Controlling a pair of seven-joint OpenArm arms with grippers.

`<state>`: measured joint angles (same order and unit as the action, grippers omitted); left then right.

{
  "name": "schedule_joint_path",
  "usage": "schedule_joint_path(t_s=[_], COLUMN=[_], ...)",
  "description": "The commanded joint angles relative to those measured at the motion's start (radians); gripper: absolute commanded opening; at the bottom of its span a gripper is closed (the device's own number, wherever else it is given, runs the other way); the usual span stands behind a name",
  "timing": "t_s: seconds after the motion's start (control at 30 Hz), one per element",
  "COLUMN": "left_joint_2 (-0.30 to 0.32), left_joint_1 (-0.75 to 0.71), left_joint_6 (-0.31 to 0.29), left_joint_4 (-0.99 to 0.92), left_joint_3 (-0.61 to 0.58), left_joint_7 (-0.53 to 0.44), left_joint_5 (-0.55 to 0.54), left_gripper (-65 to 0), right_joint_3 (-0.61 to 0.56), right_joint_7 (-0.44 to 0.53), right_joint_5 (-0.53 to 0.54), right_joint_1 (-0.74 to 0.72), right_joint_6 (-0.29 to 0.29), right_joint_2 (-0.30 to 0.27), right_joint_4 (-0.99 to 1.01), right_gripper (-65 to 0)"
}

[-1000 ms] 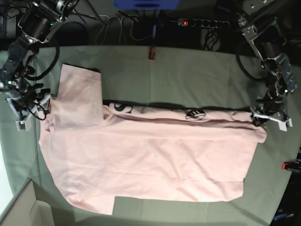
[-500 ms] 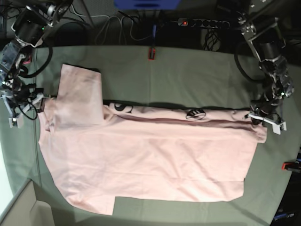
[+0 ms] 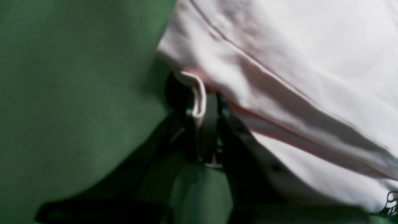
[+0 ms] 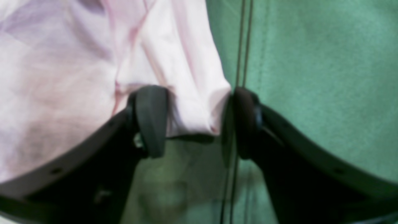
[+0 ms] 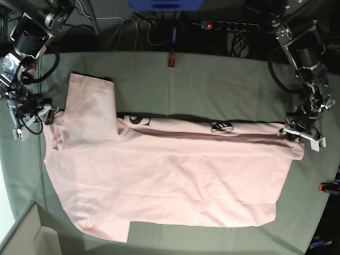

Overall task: Layout the t-shirt on the table in an organized manner, then fold the t-shirt properly
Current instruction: 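Drag the folded edge with both grippers toward the robot to straighten it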

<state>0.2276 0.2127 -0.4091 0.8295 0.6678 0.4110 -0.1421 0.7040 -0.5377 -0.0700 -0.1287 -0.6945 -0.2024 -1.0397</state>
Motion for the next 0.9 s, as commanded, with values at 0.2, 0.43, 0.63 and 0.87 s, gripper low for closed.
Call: schedule_joint_path(t_s=[0.2, 0.43, 0.63, 0.87], left_joint_2=[0.022, 0.017, 0.002, -0.047], left_joint_1=[-0.052, -0.177, -0.319, -0.427], left_joint_6=[0.005, 0.005, 0.000, -0.004], left_joint_4=[0.096, 0.268, 0.397, 0.459], left_joint_3=[0.005, 0.007, 0.057, 0.186], left_joint_7=[-0.014, -0.014, -0.014, -0.014], left_joint_5=[-0.007, -0.007, -0.011, -0.011], left_gripper=[-65.0, -65.0, -65.0, -65.0], right_joint_3=[0.001, 0.001, 0.003, 0.003], right_joint_7=[-0.005, -0.005, -0.005, -0.003], right_joint_5=[0.009, 0.014, 0.016, 0.016], right_joint_1=[0.053, 0.192, 0.320, 0.393], right_joint_6=[-0.004, -0.004, -0.004, -0.004], right_joint_2=[-0.024, 0.008, 0.039, 0.047], right_joint_4=[-0.060, -0.279, -0.417, -0.431], right_gripper=[-64.9, -65.0, -65.0, -65.0])
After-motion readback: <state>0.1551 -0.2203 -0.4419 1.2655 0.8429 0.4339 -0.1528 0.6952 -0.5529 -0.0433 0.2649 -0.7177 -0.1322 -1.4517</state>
